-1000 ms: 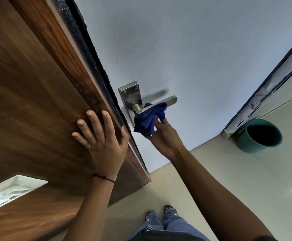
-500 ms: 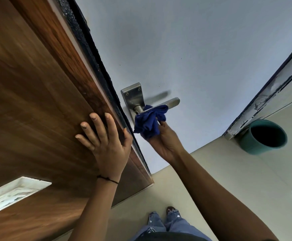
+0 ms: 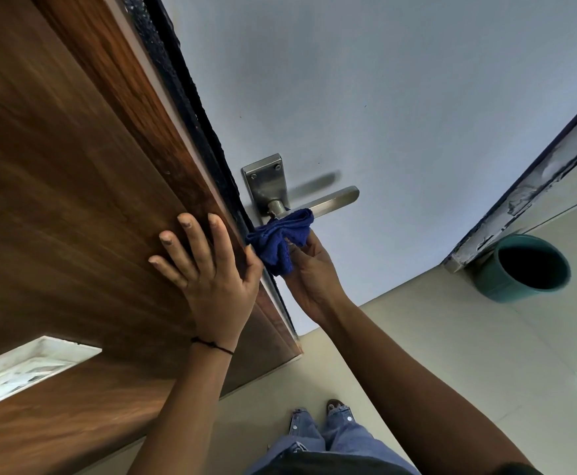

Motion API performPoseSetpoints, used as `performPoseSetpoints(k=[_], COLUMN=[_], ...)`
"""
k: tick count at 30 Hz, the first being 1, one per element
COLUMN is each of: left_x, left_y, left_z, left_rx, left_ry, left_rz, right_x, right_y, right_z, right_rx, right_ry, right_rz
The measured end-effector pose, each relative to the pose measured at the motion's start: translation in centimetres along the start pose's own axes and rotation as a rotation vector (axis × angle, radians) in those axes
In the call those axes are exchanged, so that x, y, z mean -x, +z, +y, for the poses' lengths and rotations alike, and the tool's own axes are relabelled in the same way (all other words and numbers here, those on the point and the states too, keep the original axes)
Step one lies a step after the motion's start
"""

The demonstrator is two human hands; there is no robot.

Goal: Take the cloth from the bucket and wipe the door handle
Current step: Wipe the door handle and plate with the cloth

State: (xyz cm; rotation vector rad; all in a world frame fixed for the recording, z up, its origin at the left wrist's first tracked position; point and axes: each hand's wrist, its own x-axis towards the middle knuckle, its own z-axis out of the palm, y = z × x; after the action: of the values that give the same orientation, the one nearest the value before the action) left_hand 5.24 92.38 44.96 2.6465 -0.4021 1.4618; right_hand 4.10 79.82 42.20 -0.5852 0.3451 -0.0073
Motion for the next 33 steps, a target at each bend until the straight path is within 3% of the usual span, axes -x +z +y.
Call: performPoseSetpoints(k=[5,8,22,28,33], left_x=[0.0,0.0,0.1,0.1,0.1], left_y=[0.0,-0.1,0.0,-0.1,0.0], left_z=[0.0,-0.1,-0.1,-0.2,-0.1], left_rx=[-0.011,-0.012,-0.037,-0.042,-0.035], left_ry=[-0.001,-0.002,0.003,0.001,0.002], left_rz=[-0.006,-0.009,-0.023,-0.027,-0.025], right_x=[0.3,0.1,-0.9,-1.4,-1.6], right_y=[0.6,0.9,1.5,-0.2,-3.9], right_z=[-0.1,0.2,1.1,0.0,-3.2], right_rx=[0.391,0.501,0.658,0.832,0.836], right_ry=[-0.114,-0.190,-0.392,-0.423,-0.431], right_rz=[0.094,0.131,0.428,0.456,0.605])
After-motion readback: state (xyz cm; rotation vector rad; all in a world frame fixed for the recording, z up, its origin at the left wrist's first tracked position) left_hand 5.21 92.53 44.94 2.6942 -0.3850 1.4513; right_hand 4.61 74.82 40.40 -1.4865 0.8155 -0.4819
